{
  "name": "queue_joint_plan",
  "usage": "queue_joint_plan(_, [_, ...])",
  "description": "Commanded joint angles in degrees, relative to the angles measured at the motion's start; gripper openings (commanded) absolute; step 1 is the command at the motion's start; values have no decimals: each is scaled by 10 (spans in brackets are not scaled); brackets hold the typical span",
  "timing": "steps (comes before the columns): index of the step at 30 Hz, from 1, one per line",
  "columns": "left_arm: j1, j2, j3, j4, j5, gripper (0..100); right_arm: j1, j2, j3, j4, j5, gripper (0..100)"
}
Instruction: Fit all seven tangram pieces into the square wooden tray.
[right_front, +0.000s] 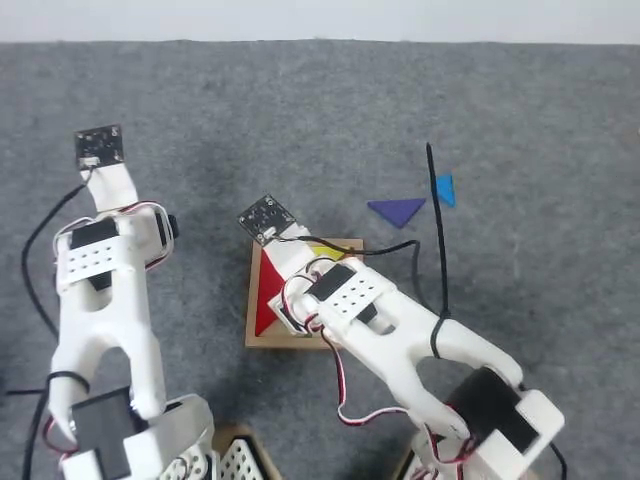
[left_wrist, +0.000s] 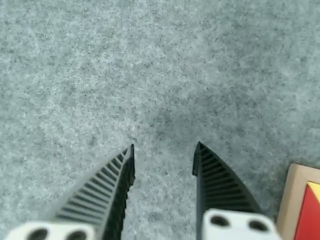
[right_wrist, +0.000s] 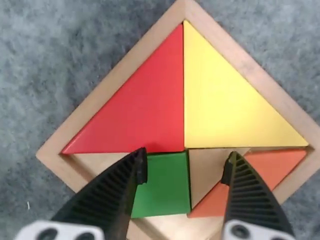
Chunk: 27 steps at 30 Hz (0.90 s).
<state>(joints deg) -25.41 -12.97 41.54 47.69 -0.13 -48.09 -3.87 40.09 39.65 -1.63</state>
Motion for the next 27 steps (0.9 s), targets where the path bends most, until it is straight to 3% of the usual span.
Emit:
queue_joint_plan(1, [-2, -4, -4, -10, -3, 189, 14, -65, -11, 9, 9, 248])
queue_joint_plan(9, [-2, -4, -4, -10, -3, 189, 92, -186, 74, 65, 40, 248])
queue_joint_plan(18, [-3, -4, -4, -10, -3, 189, 100, -76, 85, -2, 46, 248])
queue_joint_plan(27, [-3, -4, -4, -10, -3, 189, 113, 5, 11, 7, 65, 248])
